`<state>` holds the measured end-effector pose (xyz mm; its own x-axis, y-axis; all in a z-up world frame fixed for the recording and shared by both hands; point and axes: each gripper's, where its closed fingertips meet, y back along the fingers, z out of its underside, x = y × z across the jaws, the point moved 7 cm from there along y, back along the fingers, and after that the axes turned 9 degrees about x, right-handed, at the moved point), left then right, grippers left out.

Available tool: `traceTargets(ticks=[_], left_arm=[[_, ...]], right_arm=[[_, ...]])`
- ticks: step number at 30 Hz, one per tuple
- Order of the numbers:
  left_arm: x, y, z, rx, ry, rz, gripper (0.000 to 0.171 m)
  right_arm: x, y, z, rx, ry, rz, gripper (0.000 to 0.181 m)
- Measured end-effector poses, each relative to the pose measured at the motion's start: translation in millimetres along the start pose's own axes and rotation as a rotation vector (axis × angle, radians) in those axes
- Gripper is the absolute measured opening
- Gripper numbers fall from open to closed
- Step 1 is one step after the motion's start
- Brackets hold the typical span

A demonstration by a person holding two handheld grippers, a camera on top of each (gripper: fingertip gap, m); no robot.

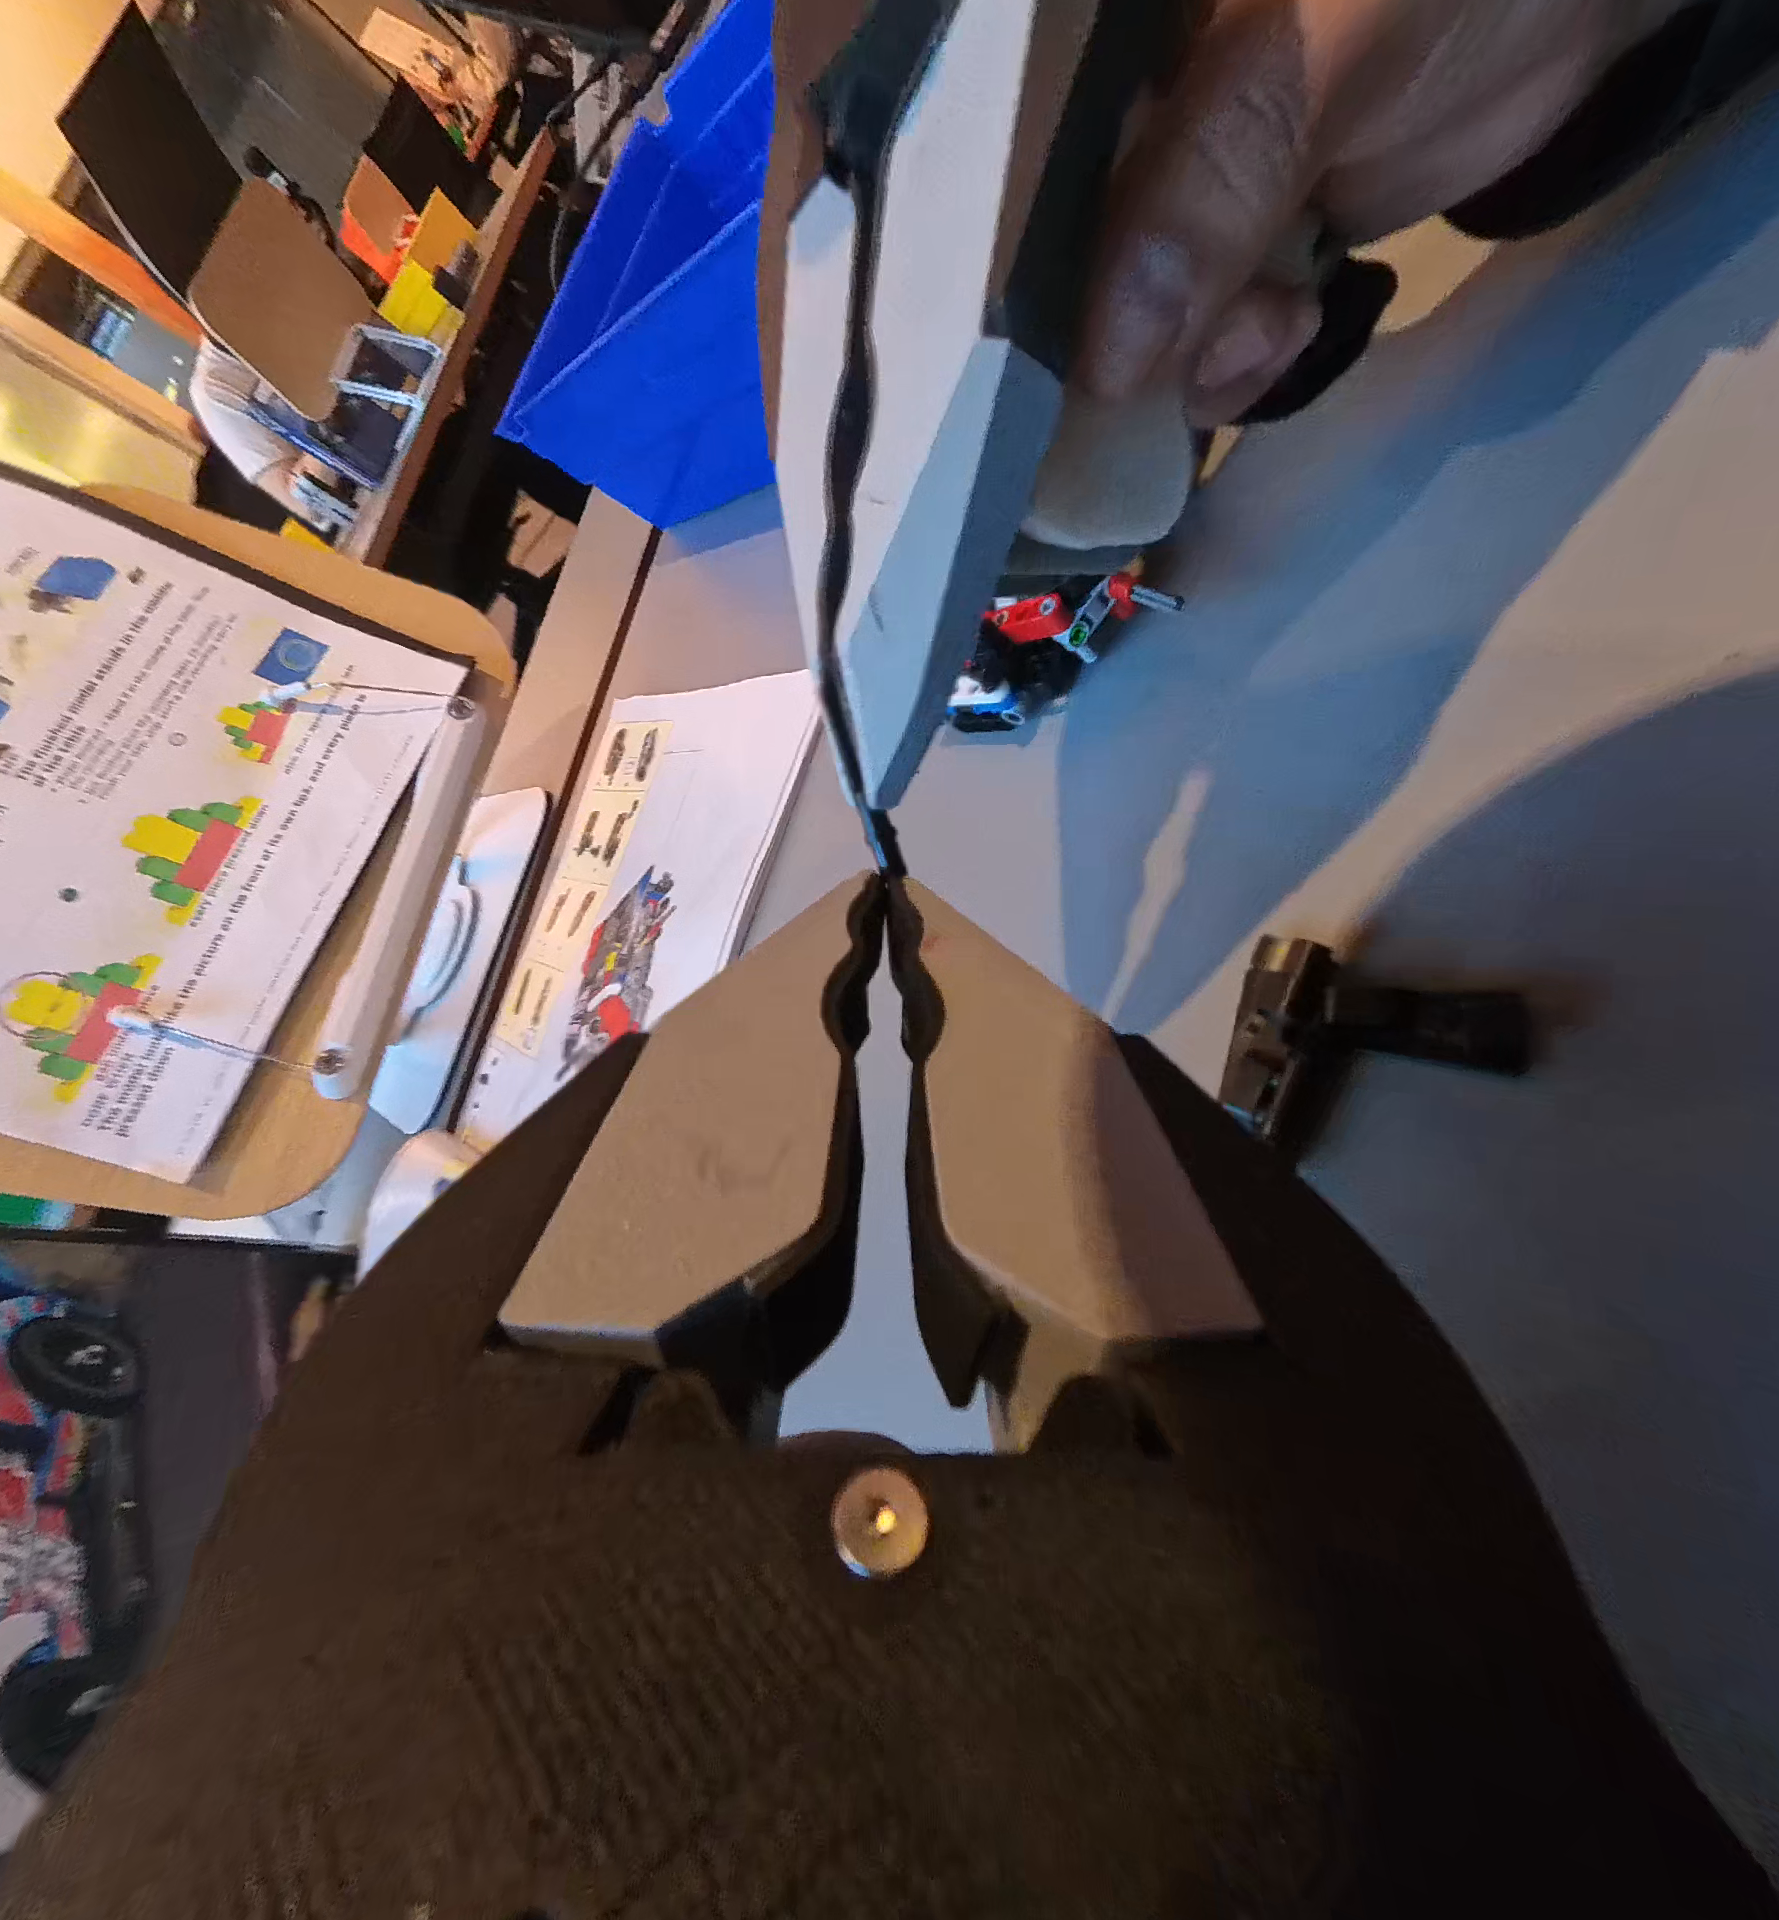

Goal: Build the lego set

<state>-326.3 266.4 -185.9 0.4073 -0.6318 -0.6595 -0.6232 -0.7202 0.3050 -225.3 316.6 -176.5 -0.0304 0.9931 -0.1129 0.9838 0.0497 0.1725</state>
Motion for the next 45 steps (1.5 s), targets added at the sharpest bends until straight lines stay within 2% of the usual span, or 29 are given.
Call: traceTargets(ticks=[2, 9, 13, 16, 18, 22, 37, 41, 45], left_arm=[[3, -1, -1, -0.006, -0.036, -0.009, 0.0], [2, -5, 2, 0.02, 0.098, 0.015, 0.0], [-7, -13, 37, -0.15, 0.232, 0.007, 0.0], [-10, -13, 50, -0.162, 0.37, 0.037, 0.0], [-12, -12, 52, -0.154, 0.406, 0.036, 0.0], [-13, -11, 51, -0.138, 0.417, 0.014, 0.0], [-8, -16, 51, -0.128, 0.418, 0.027, 0.0], [-7, -15, 48, -0.119, 0.408, 0.018, 0.0], [-3, -13, 37, -0.102, 0.422, 0.032, 0.002]], right_arm=[[-1, -1, -1, 0.008, -0.008, -0.003, 0.0], [4, -7, 10, -0.042, -0.036, 0.015, 0.0], [12, -6, 17, -0.093, -0.036, 0.066, 0.0], [15, 4, 14, -0.071, -0.017, 0.107, 0.0], [15, 14, 14, -0.053, -0.001, 0.13, 0.0], [18, 27, 18, -0.028, 0.025, 0.194, 0.0], [26, 33, 14, -0.009, 0.046, 0.206, 0.0], [19, 39, 8, 0.017, 0.074, 0.206, 0.0], [-3, 54, -1, 0.048, 0.105, 0.156, 0.0]])
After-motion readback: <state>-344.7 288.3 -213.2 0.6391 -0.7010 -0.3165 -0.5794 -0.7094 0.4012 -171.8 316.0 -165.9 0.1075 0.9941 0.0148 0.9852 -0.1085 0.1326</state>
